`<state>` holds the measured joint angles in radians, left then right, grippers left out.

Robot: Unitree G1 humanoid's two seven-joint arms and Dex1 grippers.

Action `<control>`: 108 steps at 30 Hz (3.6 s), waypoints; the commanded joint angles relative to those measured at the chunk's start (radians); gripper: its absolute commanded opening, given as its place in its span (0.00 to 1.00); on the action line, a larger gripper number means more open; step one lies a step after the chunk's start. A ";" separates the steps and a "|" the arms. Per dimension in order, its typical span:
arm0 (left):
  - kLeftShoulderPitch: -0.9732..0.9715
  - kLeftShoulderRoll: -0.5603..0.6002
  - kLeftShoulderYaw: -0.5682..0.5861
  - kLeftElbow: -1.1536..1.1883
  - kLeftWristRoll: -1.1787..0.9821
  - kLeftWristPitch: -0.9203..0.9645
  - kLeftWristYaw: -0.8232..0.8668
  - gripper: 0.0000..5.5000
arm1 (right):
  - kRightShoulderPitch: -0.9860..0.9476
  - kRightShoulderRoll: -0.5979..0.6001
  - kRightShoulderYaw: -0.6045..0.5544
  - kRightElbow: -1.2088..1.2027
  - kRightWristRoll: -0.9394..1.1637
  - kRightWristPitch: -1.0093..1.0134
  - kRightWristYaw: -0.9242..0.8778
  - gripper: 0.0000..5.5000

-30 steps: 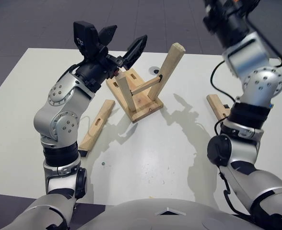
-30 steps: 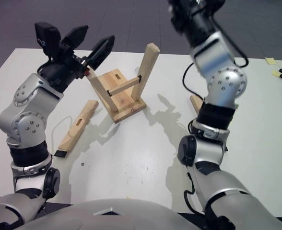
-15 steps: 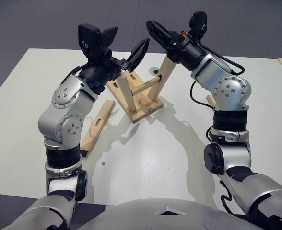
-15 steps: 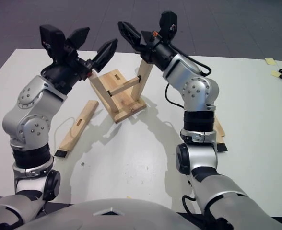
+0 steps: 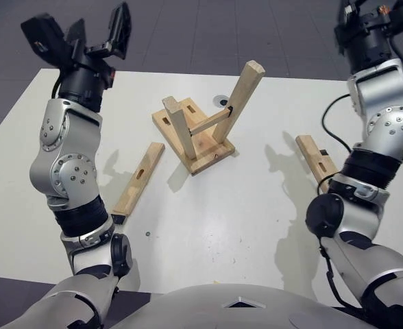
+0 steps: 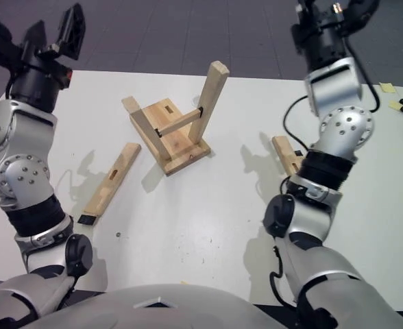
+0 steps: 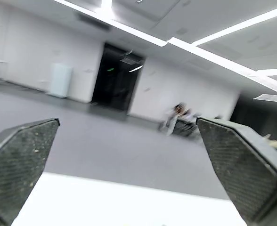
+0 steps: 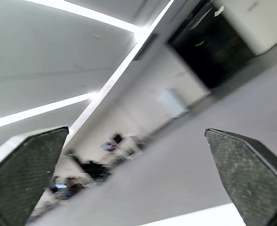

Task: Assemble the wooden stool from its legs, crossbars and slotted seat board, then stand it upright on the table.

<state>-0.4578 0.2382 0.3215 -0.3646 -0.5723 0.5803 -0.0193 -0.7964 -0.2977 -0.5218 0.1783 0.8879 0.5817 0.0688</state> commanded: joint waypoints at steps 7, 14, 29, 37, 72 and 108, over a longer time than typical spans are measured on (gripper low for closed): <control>0.173 0.132 -0.159 -0.017 0.273 0.009 -0.024 0.98 | 0.269 -0.044 0.365 -0.200 -0.231 0.105 0.178 0.98; 0.229 0.143 -0.128 0.002 0.318 -0.017 -0.039 0.98 | 0.417 -0.122 0.415 -0.382 -0.113 0.225 0.431 0.98; 0.394 -0.003 -0.183 -0.160 0.392 0.059 0.071 0.98 | 0.543 0.222 0.321 -0.529 -0.296 0.240 -0.210 0.98; 0.247 0.133 -0.391 -0.249 0.328 0.149 -0.202 0.98 | 0.483 0.182 0.501 -0.662 -0.140 0.381 0.028 0.98; 0.008 0.054 -0.434 0.121 0.464 -0.129 -0.338 0.98 | 0.275 -0.068 0.098 -0.597 0.484 0.172 0.151 0.98; 0.153 0.067 -0.326 0.110 0.480 -0.137 -0.281 0.98 | 0.691 -0.397 0.264 -0.377 -0.141 0.067 0.374 0.98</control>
<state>-0.3225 0.2897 -0.0496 -0.2408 -0.0810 0.4447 -0.3082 -0.1102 -0.7049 -0.2058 -0.2391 0.7949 0.6891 0.4699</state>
